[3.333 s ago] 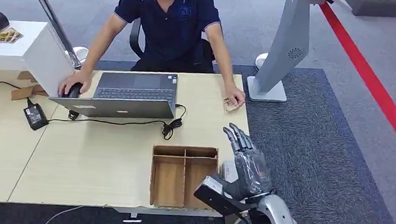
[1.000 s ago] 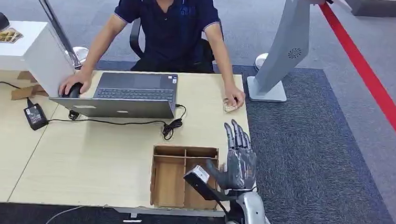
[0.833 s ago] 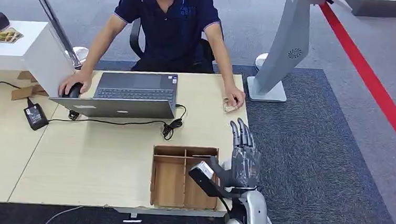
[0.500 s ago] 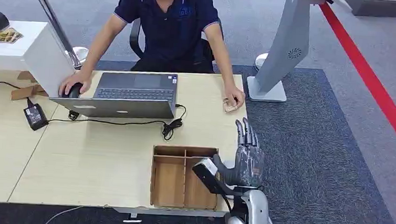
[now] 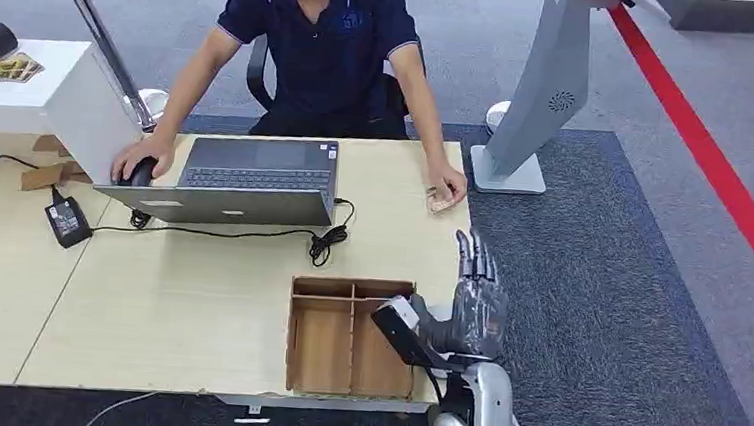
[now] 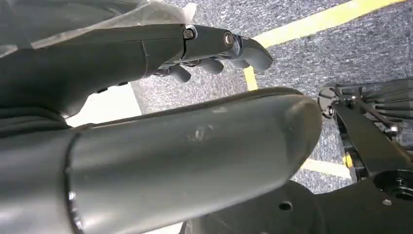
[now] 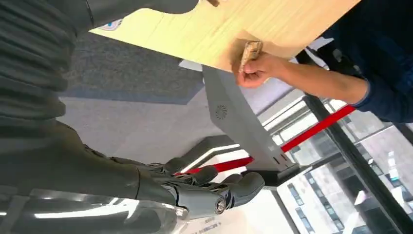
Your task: Pass the card to the sensor for recognition and then transmit it.
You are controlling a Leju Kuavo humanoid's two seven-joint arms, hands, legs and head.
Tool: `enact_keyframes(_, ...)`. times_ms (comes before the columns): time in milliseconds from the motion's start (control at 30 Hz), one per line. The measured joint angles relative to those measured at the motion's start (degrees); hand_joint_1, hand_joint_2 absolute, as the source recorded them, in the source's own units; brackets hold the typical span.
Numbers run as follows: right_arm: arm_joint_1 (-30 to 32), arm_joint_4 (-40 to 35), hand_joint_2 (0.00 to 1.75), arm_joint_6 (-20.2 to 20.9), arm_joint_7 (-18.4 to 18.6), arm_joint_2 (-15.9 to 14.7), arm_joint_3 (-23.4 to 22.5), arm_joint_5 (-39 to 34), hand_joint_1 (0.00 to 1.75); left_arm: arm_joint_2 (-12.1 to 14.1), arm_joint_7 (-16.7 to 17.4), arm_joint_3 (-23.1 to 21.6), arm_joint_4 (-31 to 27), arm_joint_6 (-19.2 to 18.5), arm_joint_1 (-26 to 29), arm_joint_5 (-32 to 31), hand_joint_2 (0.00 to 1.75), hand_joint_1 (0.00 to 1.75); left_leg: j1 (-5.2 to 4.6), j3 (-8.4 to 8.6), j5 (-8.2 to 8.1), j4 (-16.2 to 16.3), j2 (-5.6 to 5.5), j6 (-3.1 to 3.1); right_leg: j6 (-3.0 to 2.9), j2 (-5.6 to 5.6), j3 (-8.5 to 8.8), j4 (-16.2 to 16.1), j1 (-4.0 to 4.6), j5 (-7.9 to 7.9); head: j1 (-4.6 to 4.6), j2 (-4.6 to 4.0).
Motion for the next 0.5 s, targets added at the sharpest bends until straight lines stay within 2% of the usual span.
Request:
enact_keyframes(267, 0.3, -2.5, 1.75, 0.0, 7.5, -4.9, 2.1, 1.6, 0.0, 0.0, -0.1, 0.0, 0.0, 0.1, 0.0, 0.5, 0.0, 0.0, -0.01, 0.0, 0.0, 0.0, 0.0, 0.0, 0.0, 0.0, 0.02, 0.0, -0.01, 0.0, 0.0, 0.0)
enact_keyframes(500, 0.7, -5.3, 1.75, 0.0, 8.9, -8.6, 4.2, 1.9, 0.0, 0.0, -0.1, 0.0, 0.0, 0.1, 0.0, 0.7, 0.0, 0.0, 0.0, 0.0, 0.0, 0.0, 0.0, 0.0, 0.0, 0.0, 0.02, 0.0, -0.01, 0.0, 0.0, 0.0)
